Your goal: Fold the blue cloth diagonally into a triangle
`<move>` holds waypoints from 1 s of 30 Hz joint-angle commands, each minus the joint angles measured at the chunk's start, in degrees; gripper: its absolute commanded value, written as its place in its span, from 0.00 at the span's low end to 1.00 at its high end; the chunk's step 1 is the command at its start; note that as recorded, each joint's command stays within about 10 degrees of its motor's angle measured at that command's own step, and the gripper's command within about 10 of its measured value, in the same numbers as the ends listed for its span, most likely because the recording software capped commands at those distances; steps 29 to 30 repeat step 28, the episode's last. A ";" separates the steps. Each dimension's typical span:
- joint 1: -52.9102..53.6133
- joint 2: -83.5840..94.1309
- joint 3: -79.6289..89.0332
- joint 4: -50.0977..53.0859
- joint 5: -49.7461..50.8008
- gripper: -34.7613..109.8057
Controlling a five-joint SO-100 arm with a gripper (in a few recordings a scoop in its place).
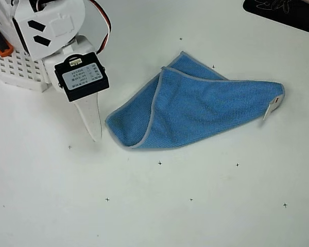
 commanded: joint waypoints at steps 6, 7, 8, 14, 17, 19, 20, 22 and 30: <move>0.88 0.44 0.70 -0.18 -3.78 0.37; 0.88 0.44 0.70 -0.18 -3.69 0.37; 0.88 0.44 0.70 -0.18 -3.52 0.37; 0.88 0.44 0.70 -0.18 -2.55 0.37; 0.88 0.44 0.70 -0.18 -2.99 0.37; 0.88 0.44 0.70 -0.18 -3.34 0.37; 0.88 0.44 0.70 -0.18 -3.34 0.37; 0.79 0.44 0.70 -0.18 -3.43 0.37; 0.79 0.44 0.70 -0.18 -3.69 0.37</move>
